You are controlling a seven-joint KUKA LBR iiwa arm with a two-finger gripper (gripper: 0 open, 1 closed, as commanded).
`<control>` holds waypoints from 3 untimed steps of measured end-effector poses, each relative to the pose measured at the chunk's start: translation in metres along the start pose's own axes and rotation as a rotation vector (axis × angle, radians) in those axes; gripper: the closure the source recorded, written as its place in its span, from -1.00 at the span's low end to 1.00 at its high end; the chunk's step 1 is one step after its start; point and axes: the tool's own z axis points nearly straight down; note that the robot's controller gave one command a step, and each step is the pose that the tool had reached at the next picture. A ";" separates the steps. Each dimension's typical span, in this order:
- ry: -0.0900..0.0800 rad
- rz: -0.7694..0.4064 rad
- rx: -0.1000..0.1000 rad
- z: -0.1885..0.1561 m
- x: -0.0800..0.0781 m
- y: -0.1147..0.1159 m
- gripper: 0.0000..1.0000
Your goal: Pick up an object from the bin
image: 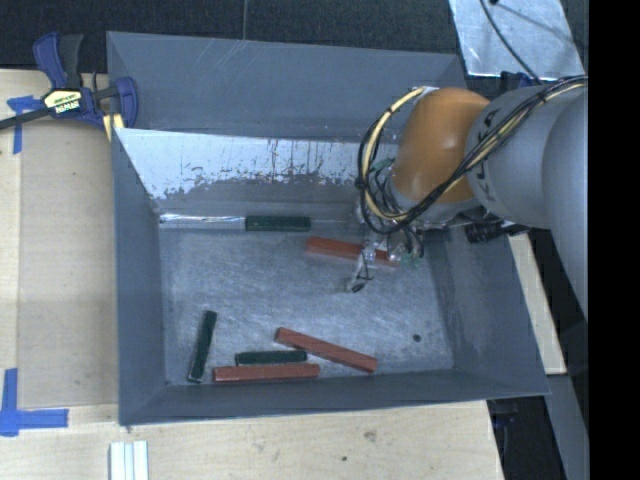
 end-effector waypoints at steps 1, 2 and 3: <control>-0.002 -0.001 0.000 -0.001 -0.001 0.000 -1.00; -0.003 -0.003 0.000 -0.001 -0.001 0.000 -1.00; -0.004 -0.005 0.000 -0.001 -0.002 0.000 -1.00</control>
Offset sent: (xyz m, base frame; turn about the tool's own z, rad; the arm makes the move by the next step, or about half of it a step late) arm 0.0000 0.0000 0.0000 0.0000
